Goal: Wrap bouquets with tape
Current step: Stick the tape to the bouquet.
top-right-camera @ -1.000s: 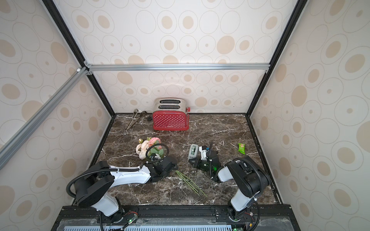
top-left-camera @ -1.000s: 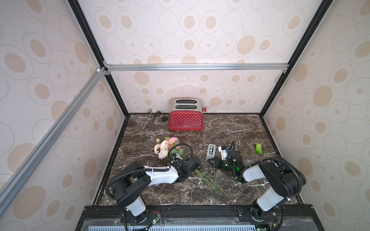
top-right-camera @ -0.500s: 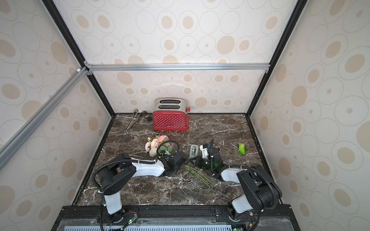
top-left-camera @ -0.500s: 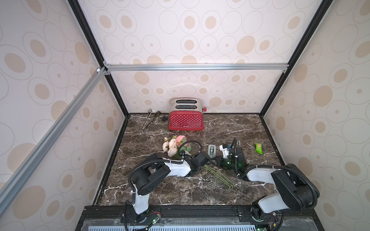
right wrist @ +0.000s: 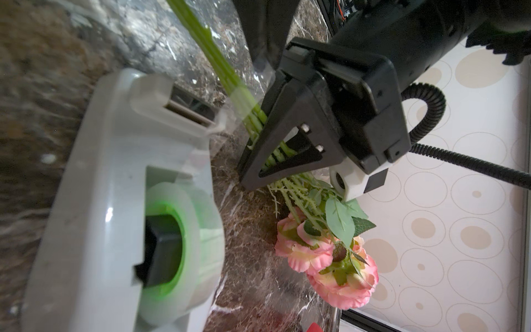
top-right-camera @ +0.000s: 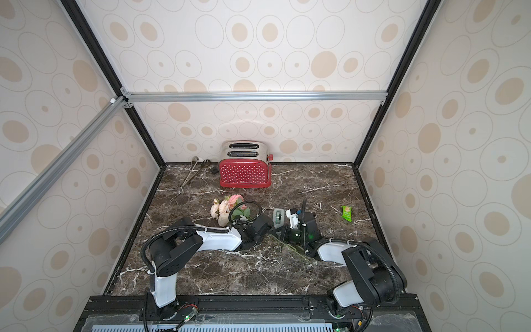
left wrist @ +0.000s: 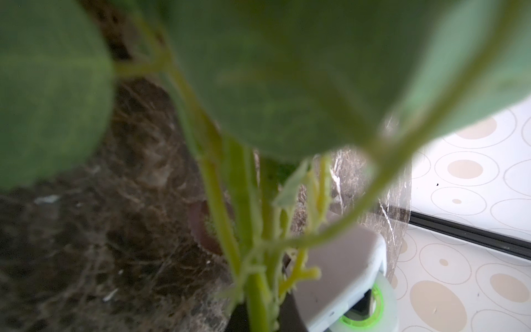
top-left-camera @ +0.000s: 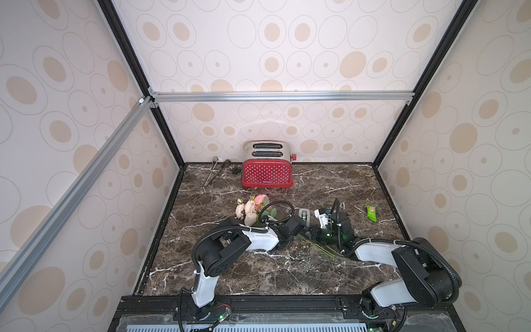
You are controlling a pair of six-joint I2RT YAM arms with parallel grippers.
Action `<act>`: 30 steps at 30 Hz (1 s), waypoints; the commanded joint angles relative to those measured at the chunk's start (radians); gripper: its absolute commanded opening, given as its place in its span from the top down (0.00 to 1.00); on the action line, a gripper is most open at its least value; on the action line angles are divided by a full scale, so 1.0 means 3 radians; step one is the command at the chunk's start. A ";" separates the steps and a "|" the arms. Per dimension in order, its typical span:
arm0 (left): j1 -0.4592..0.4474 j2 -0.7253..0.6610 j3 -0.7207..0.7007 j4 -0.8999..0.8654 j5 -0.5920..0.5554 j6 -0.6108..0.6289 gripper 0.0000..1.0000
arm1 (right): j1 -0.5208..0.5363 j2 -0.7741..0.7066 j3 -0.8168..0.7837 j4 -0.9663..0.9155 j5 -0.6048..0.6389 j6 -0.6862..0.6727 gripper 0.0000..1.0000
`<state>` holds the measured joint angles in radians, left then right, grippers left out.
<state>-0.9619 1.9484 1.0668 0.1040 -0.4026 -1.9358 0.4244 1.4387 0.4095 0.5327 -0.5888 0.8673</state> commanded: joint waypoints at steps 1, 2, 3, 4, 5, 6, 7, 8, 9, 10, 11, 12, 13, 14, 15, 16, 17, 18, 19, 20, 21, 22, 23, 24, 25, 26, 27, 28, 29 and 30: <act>-0.0004 0.0030 0.0140 0.0057 -0.0084 -0.0113 1.00 | 0.0004 0.0035 -0.0010 -0.0097 -0.0044 -0.0020 0.95; -0.0003 0.0030 0.0137 0.0075 -0.0081 -0.0113 1.00 | 0.0007 0.0036 -0.0010 -0.0120 -0.0049 -0.0021 0.94; -0.0004 0.0026 0.0134 0.0080 -0.0079 -0.0120 1.00 | 0.0009 0.0032 -0.0015 -0.0143 -0.0052 -0.0021 0.92; -0.0004 0.0025 0.0110 0.0104 -0.0074 -0.0135 1.00 | 0.0009 0.0024 -0.0018 -0.0178 -0.0052 -0.0022 0.90; -0.0005 0.0020 0.0089 0.0130 -0.0069 -0.0155 1.00 | 0.0009 0.0009 -0.0025 -0.0209 -0.0056 -0.0022 0.90; 0.0000 0.0020 0.0076 0.0155 -0.0065 -0.0164 1.00 | 0.0015 -0.0007 -0.0037 -0.0223 -0.0052 -0.0027 0.89; -0.0005 0.0015 0.0069 0.0163 -0.0068 -0.0159 1.00 | 0.0021 -0.0026 -0.0053 -0.0240 -0.0045 -0.0028 0.88; -0.0002 0.0015 0.0072 0.0159 -0.0069 -0.0159 1.00 | 0.0027 -0.0044 -0.0077 -0.0264 -0.0030 -0.0025 0.84; -0.0001 0.0015 0.0065 0.0174 -0.0064 -0.0154 1.00 | 0.0032 -0.0064 -0.0098 -0.0279 -0.0023 -0.0023 0.79; -0.0003 0.0011 0.0064 0.0171 -0.0064 -0.0154 1.00 | 0.0041 -0.0091 -0.0118 -0.0303 -0.0021 -0.0021 0.75; 0.0000 0.0009 0.0060 0.0173 -0.0061 -0.0154 1.00 | 0.0045 -0.0124 -0.0135 -0.0348 -0.0021 -0.0020 0.71; 0.0002 0.0010 0.0051 0.0179 -0.0059 -0.0158 1.00 | 0.0048 -0.0159 -0.0145 -0.0378 -0.0019 -0.0025 0.69; 0.0000 0.0005 0.0039 0.0204 -0.0061 -0.0151 1.00 | 0.0053 -0.0193 -0.0160 -0.0406 -0.0021 -0.0033 0.69; 0.0003 0.0000 0.0038 0.0211 -0.0064 -0.0144 1.00 | 0.0058 -0.0243 -0.0171 -0.0450 -0.0019 -0.0047 0.68; 0.0005 -0.0001 0.0039 0.0207 -0.0064 -0.0139 1.00 | 0.0063 -0.0293 -0.0174 -0.0508 -0.0012 -0.0062 0.67; 0.0005 -0.0001 0.0038 0.0213 -0.0064 -0.0121 1.00 | 0.0064 -0.0358 -0.0171 -0.0586 -0.0006 -0.0096 0.66; 0.0005 -0.0001 0.0046 0.0202 -0.0060 -0.0113 1.00 | 0.0068 -0.0426 -0.0160 -0.0685 -0.0011 -0.0139 0.65; 0.0003 -0.0002 0.0039 0.0206 -0.0059 -0.0113 1.00 | 0.0073 -0.0499 -0.0146 -0.0774 -0.0011 -0.0189 0.64; 0.0005 -0.0006 0.0035 0.0211 -0.0055 -0.0108 1.00 | 0.0078 -0.0584 -0.0126 -0.0896 -0.0004 -0.0262 0.64; 0.0003 -0.0005 0.0030 0.0217 -0.0054 -0.0104 1.00 | 0.0078 -0.0673 -0.0095 -0.1035 0.0008 -0.0343 0.63; 0.0005 -0.0008 0.0031 0.0213 -0.0054 -0.0103 1.00 | 0.0082 -0.0746 -0.0069 -0.1124 0.0014 -0.0434 0.63; 0.0008 -0.0005 0.0024 0.0227 -0.0049 -0.0108 1.00 | 0.0084 -0.0832 -0.0038 -0.1247 0.0023 -0.0544 0.62; 0.0010 -0.0011 0.0016 0.0246 -0.0044 -0.0098 1.00 | 0.0084 -0.0901 -0.0007 -0.1365 0.0029 -0.0644 0.61; 0.0009 -0.0011 0.0018 0.0238 -0.0043 -0.0097 1.00 | 0.0091 -0.0962 0.0031 -0.1485 0.0030 -0.0729 0.60; 0.0010 -0.0015 0.0014 0.0240 -0.0044 -0.0093 1.00 | 0.0092 -0.1003 0.0058 -0.1567 0.0016 -0.0801 0.59; 0.0015 -0.0021 0.0009 0.0240 -0.0048 -0.0087 1.00 | 0.0096 -0.1058 0.0088 -0.1654 0.0023 -0.0877 0.58; 0.0016 -0.0026 0.0001 0.0237 -0.0049 -0.0087 1.00 | 0.0118 -0.1116 0.0102 -0.1699 0.0057 -0.0955 0.57; 0.0013 -0.0034 -0.0007 0.0241 -0.0045 -0.0087 1.00 | 0.0135 -0.1171 0.0116 -0.1737 0.0106 -0.1026 0.47; 0.0020 -0.0041 -0.0020 0.0254 -0.0039 -0.0092 1.00 | 0.0166 -0.1229 0.0131 -0.1773 0.0191 -0.1107 0.37; 0.0019 -0.0047 -0.0032 0.0264 -0.0038 -0.0087 1.00 | 0.0199 -0.1287 0.0156 -0.1815 0.0312 -0.1211 0.35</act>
<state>-0.9604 1.9488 1.0664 0.1696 -0.3992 -1.9594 0.4614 1.0939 0.4259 0.0776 -0.5610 0.6178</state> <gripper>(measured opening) 0.079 0.625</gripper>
